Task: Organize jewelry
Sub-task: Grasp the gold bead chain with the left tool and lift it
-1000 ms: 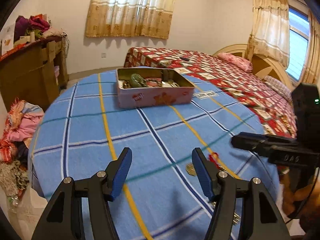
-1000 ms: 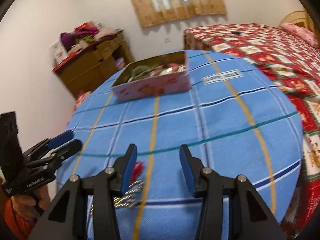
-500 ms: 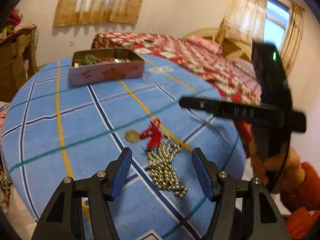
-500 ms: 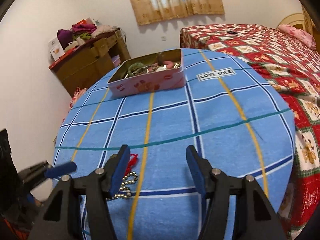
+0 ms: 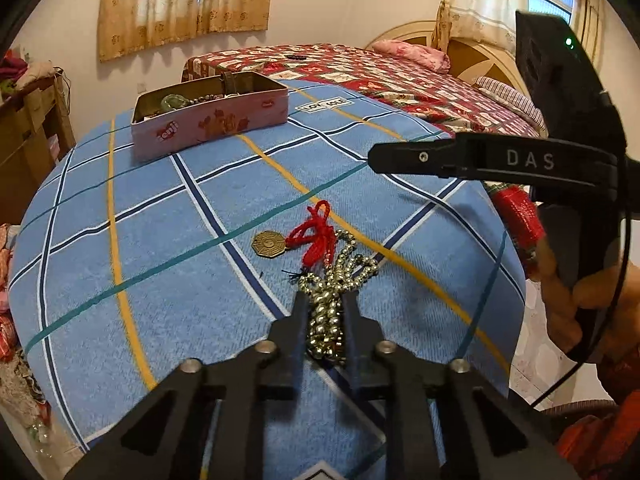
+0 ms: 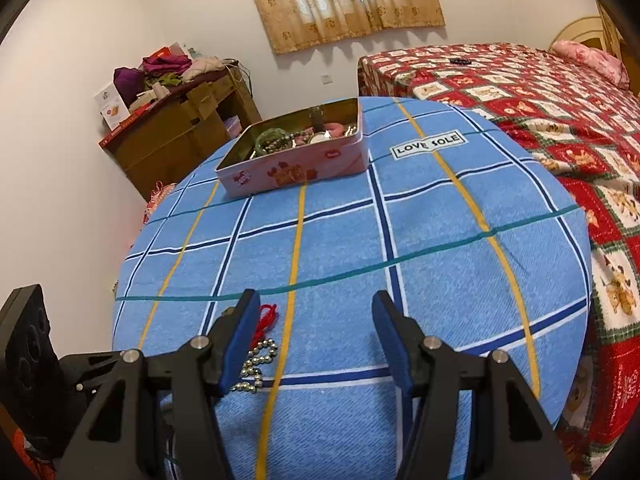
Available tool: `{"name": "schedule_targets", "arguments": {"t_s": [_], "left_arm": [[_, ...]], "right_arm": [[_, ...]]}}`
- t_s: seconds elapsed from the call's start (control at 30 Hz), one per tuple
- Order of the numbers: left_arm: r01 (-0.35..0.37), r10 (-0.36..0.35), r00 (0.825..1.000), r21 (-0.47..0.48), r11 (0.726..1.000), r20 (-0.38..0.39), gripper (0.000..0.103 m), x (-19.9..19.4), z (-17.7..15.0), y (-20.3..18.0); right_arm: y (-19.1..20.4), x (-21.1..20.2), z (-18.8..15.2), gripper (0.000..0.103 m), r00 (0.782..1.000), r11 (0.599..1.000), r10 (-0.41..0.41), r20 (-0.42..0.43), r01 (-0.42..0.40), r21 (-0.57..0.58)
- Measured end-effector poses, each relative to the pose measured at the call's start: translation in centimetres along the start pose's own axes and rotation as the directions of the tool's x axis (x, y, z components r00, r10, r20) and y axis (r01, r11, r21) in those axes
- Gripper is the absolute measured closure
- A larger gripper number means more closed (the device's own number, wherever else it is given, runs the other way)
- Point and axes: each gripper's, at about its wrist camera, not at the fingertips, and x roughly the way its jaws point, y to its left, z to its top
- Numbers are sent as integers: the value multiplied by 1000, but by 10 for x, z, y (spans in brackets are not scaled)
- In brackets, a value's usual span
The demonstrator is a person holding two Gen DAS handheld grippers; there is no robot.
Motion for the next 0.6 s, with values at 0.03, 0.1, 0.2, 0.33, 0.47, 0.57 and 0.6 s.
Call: {"name": "schedule_targets", "arguments": {"t_s": [0.03,0.1,0.2,0.33,0.47,0.57,0.6], "left_arm": [[0,0,1000,9,1000,4,89,-2,-1,1],[16,-16,999,17,1000,31,90,-10,-1,3],[77,-74,991,-21,997,112,90,-36,0,18],[78,-55,977,-107,991,206,90,-68,4,48],[13,40,960,-186,982,277,90,-90,10,73],[-21,82,954,-209,978,287,90,-93,13,80],[-22,84,955,-215,976,283,90,-92,13,82]], "right_arm": [[0,0,0,42,1000,1000,1,-2,-1,-1],[1,0,-1,42,1000,1000,3,-3,-3,-6],[5,-2,-2,42,1000,999,21,-3,-21,-29],[20,4,-4,42,999,995,47,-23,-49,-91],[35,17,-9,42,997,989,52,-54,-59,-139],[45,32,-12,42,995,984,38,-97,-54,-170],[47,36,-14,44,994,982,28,-110,-48,-183]]}}
